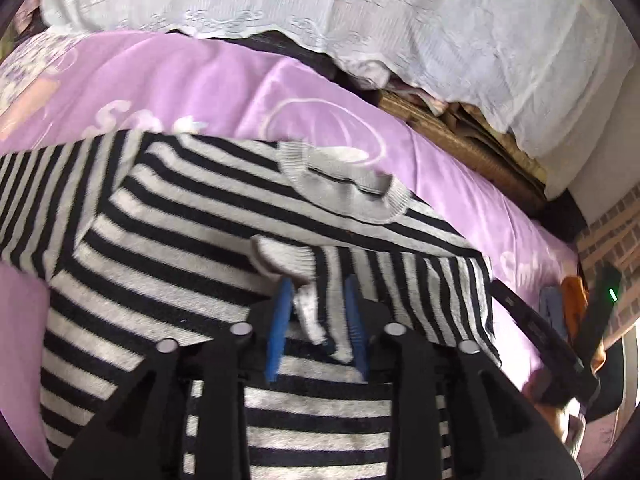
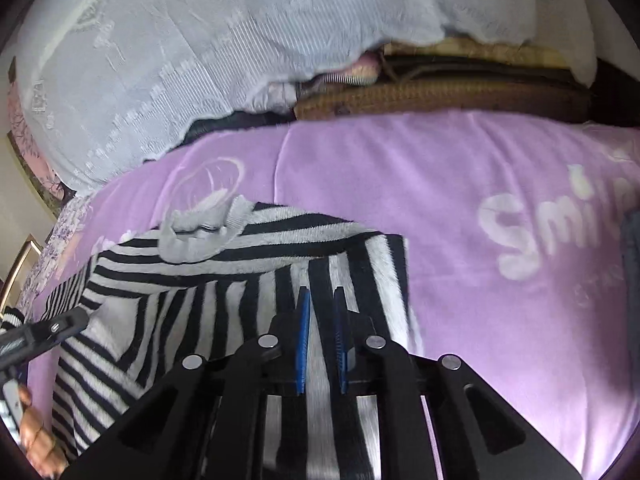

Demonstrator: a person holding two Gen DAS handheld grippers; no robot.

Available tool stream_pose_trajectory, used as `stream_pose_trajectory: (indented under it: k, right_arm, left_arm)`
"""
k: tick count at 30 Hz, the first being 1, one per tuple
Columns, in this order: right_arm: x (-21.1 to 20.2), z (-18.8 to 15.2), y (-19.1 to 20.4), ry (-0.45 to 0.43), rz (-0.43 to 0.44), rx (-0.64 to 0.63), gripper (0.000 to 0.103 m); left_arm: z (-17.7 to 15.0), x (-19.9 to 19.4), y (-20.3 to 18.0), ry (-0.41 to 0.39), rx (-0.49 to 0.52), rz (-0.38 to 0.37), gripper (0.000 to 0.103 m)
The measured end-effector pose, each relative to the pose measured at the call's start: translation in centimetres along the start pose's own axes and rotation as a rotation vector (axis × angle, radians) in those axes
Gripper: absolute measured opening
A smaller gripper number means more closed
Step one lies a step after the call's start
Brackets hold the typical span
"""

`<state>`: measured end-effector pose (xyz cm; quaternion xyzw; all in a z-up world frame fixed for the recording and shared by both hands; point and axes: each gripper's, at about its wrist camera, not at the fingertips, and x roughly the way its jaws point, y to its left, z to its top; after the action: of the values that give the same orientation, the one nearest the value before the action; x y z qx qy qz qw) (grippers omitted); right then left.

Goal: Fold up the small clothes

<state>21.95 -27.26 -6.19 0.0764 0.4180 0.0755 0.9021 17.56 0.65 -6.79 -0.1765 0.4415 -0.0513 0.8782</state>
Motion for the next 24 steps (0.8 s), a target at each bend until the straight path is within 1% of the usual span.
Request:
stream_pose_trajectory:
  k: [1,2,3,4,5,6,7,8,9,10,11,12,13,14,16,17,18,19,20,21,22,23,24]
  right_arm:
    - [1.4,0.3,-0.3,0.034,-0.002,0.012,0.012]
    - [2.6,0.3,-0.6,0.064,-0.011,0.024,0.009]
    - [3.7,0.0,-1.2,0.091,-0.009,0.041,0.009]
    - [4.0,-0.2,-1.7,0.078,0.020,0.063,0.009]
    - [3.8,-0.2,-1.9,0.075,0.037,0.075,0.009]
    - [3.6,-0.2,-2.1,0.079,0.042,0.079,0.009]
    - [3.2,-0.2,-2.1,0.075,0.044,0.076,0.009]
    - [2.9,-0.4,-2.2,0.064,0.043,0.074,0.009]
    - [2.6,-0.6,-2.1,0.051,0.041,0.076,0.009]
    - [1.9,-0.7,-1.9,0.036,0.038,0.075,0.011]
    - [1.4,-0.9,-1.4,0.020,0.041,0.062,0.013]
    - [0.3,-1.1,-0.7,0.001,0.049,0.034,0.013]
    - [-0.5,-1.3,-0.2,-0.012,0.059,0.016,0.013]
    - [-1.3,-1.7,0.4,-0.023,0.069,-0.002,0.014]
    - [-2.8,-3.0,1.4,-0.023,0.090,-0.048,0.014]
    - [-3.0,-4.0,1.9,-0.003,0.093,-0.075,0.014]
    - [-2.5,-5.1,2.4,0.041,0.084,-0.107,0.016]
    - [-1.7,-6.1,2.7,0.085,0.071,-0.128,0.017]
    - [-1.2,-7.0,2.7,0.088,0.060,-0.142,0.017]
    - [-1.5,-7.1,2.6,0.072,0.062,-0.136,0.016]
    - [-1.9,-6.7,2.6,0.076,0.062,-0.122,0.016]
    - [-2.5,-6.6,2.5,0.058,0.072,-0.104,0.018]
    - [-3.4,-6.6,2.3,0.020,0.089,-0.089,0.019]
  left_arm:
    - [0.0,0.5,-0.5,0.006,0.015,0.018,0.031]
    - [-0.1,1.1,-1.0,0.014,0.035,0.035,0.037]
    - [-0.2,2.2,-1.5,0.034,0.070,0.050,0.041]
    - [-0.4,3.3,-1.7,0.057,0.087,0.082,0.041]
    - [-0.7,4.2,-1.5,0.085,0.080,0.123,0.039]
    - [-1.1,4.7,-0.8,0.116,0.042,0.130,0.038]
    - [-1.3,4.4,-0.1,0.124,0.005,0.079,0.038]
    - [-1.3,3.9,0.1,0.121,-0.008,0.055,0.038]
    - [-1.0,2.7,0.2,0.092,-0.011,0.036,0.038]
    - [-0.9,2.0,0.2,0.068,-0.004,0.032,0.038]
    - [-0.8,1.3,0.0,0.042,0.009,0.025,0.041]
    - [-0.7,0.9,-0.3,0.028,0.029,0.012,0.047]
    - [-0.9,1.2,-0.5,0.034,0.042,0.008,0.049]
    - [-1.1,1.4,-0.6,0.043,0.043,0.015,0.049]
    - [-1.5,3.0,-0.4,0.089,0.036,0.038,0.048]
    - [-1.7,3.9,-0.3,0.119,0.036,0.043,0.049]
    - [-1.9,4.7,-0.4,0.142,0.049,0.074,0.049]
    - [-2.2,5.3,-0.3,0.160,0.066,0.096,0.050]
    - [-2.3,5.9,-0.5,0.170,0.095,0.109,0.052]
    - [-2.4,5.8,-0.7,0.160,0.112,0.117,0.052]
    - [-2.4,5.4,-0.7,0.162,0.106,0.118,0.052]
    - [-2.3,4.6,-0.3,0.161,0.084,0.100,0.052]
    - [-2.2,3.8,0.1,0.152,0.067,0.082,0.053]
